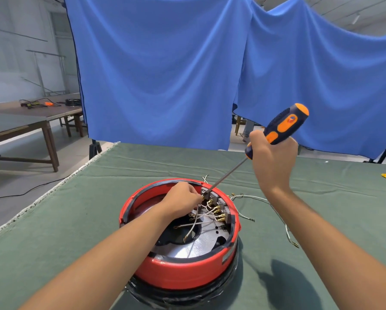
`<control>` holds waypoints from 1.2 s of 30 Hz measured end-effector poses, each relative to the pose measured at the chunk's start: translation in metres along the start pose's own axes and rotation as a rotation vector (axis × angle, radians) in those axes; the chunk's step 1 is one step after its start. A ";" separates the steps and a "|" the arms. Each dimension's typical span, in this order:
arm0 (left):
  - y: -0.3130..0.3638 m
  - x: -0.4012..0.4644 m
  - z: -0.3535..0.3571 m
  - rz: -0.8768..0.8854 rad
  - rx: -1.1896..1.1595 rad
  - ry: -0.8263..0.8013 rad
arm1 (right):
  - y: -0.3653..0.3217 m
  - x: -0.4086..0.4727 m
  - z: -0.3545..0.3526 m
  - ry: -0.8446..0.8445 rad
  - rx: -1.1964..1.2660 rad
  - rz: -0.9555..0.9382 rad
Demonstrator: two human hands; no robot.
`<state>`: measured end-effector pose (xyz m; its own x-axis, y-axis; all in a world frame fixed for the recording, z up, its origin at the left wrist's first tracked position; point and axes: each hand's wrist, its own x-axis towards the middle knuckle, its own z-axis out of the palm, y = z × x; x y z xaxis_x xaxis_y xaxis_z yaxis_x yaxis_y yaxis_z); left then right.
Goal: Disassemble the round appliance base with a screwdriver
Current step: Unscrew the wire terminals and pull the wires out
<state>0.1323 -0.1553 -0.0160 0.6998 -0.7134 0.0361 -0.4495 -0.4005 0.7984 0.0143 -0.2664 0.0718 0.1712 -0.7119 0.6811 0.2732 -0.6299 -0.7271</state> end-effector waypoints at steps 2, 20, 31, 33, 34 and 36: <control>0.001 0.000 0.000 0.001 -0.004 0.002 | -0.002 -0.011 -0.002 0.013 0.021 -0.042; -0.001 0.000 0.000 0.012 -0.010 0.001 | 0.043 0.027 0.012 0.038 -0.010 0.335; 0.004 -0.001 -0.009 0.041 -0.127 0.238 | 0.027 0.000 -0.011 0.041 0.152 0.208; 0.007 -0.004 -0.009 0.076 -0.170 0.256 | 0.020 -0.010 -0.017 0.041 0.192 0.170; 0.008 -0.006 -0.009 0.095 -0.197 0.256 | 0.016 -0.014 -0.019 0.036 0.206 0.141; 0.009 -0.008 -0.008 0.126 -0.230 0.254 | 0.006 -0.019 -0.020 0.047 0.264 0.103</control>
<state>0.1271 -0.1489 -0.0044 0.7754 -0.5718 0.2680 -0.4248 -0.1583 0.8913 -0.0060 -0.2626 0.0523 0.1682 -0.7855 0.5955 0.4950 -0.4551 -0.7401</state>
